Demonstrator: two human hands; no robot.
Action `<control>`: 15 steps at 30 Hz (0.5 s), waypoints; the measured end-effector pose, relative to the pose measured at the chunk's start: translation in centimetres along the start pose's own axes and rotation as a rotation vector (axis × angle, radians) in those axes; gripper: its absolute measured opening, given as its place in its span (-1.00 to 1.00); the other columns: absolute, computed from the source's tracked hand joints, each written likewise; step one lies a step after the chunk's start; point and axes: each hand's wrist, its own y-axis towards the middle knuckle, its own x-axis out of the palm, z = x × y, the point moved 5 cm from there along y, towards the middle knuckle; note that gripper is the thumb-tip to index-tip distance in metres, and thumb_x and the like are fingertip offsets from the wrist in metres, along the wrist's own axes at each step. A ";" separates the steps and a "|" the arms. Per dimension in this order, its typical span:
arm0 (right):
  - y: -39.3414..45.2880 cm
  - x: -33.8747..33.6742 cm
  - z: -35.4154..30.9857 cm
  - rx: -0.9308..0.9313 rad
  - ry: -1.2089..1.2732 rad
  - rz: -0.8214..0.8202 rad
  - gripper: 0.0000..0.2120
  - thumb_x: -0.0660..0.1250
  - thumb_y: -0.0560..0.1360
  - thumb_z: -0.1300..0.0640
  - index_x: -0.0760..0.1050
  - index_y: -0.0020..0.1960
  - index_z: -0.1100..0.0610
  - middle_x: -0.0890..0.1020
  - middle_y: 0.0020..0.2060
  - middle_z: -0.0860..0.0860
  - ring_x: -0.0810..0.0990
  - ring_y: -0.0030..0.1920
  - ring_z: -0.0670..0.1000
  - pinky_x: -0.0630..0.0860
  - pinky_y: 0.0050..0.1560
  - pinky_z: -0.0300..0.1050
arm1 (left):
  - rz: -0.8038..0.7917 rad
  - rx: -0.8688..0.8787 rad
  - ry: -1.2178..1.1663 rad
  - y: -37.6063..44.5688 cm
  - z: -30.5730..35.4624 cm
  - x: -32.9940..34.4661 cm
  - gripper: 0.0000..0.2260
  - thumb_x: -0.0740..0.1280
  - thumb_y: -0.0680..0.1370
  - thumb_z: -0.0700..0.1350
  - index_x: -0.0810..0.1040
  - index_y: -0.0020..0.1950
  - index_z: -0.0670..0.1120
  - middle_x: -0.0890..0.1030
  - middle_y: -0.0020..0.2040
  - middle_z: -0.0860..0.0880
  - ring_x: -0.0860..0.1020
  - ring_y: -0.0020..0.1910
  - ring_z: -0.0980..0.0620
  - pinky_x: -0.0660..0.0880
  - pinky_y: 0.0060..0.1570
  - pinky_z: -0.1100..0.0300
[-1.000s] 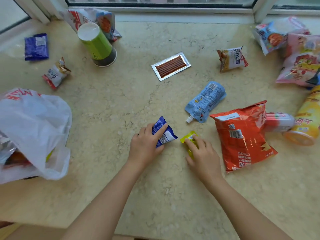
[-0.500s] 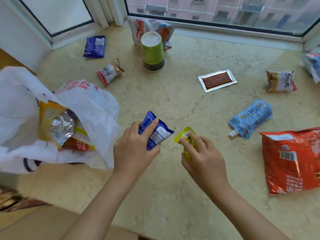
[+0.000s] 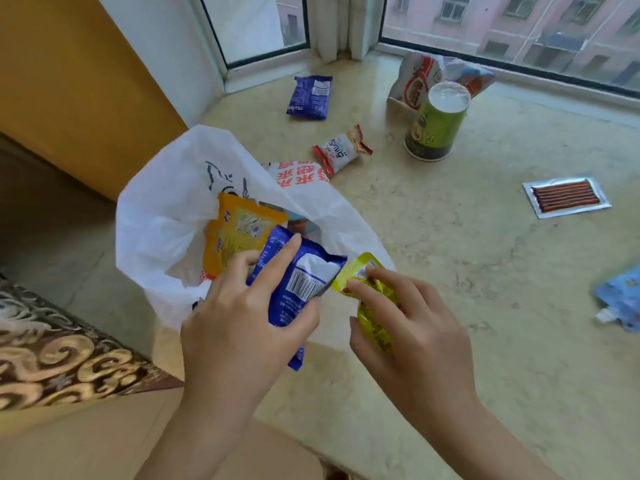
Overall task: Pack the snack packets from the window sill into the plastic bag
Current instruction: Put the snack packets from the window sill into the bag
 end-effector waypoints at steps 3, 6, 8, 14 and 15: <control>1.5 2.4 -2.7 -0.010 0.037 -0.039 -0.66 0.42 0.32 0.10 0.61 0.11 -0.02 0.61 0.12 -0.05 0.59 -0.01 0.08 0.49 -0.25 -0.15 | -0.026 -0.084 0.041 1.3 -3.6 0.0 -0.41 0.19 0.42 0.34 0.26 0.45 0.28 0.45 0.13 0.09 0.52 -0.01 0.03 0.49 -0.28 0.12; 2.6 5.7 -4.6 -0.001 0.069 -0.075 -0.69 0.41 0.34 0.09 0.60 0.09 0.00 0.61 0.10 -0.06 0.58 -0.02 0.08 0.50 -0.26 -0.14 | -0.077 -0.155 0.039 3.2 -6.3 1.2 -0.39 0.24 0.46 0.32 0.19 0.48 0.28 0.41 0.17 0.07 0.46 0.11 0.02 0.47 -0.13 0.10; 3.1 7.9 -5.3 0.004 0.065 -0.098 -0.70 0.44 0.36 0.10 0.59 0.09 0.03 0.60 0.11 -0.03 0.58 -0.01 0.10 0.52 -0.25 -0.11 | -0.086 -0.161 0.050 4.7 -7.4 2.1 -0.38 0.25 0.47 0.30 0.17 0.50 0.26 0.40 0.19 0.05 0.45 0.12 0.00 0.46 -0.10 0.09; 5.1 11.6 -4.1 0.119 -0.006 -0.074 -0.69 0.39 0.39 0.05 0.57 0.13 0.05 0.57 0.17 0.02 0.55 0.03 0.14 0.56 -0.25 -0.07 | -0.002 -0.124 0.009 8.4 -7.8 4.9 -0.39 0.28 0.51 0.24 0.17 0.52 0.19 0.41 0.27 -0.06 0.42 0.20 -0.08 0.47 -0.02 0.05; 5.4 12.1 -3.7 0.137 -0.027 -0.077 -0.68 0.36 0.41 0.03 0.56 0.14 0.06 0.57 0.19 0.04 0.55 0.06 0.15 0.58 -0.24 -0.04 | 0.007 -0.107 -0.001 8.8 -7.7 5.4 -0.39 0.27 0.52 0.24 0.17 0.53 0.17 0.39 0.32 -0.06 0.41 0.24 -0.10 0.47 0.01 0.03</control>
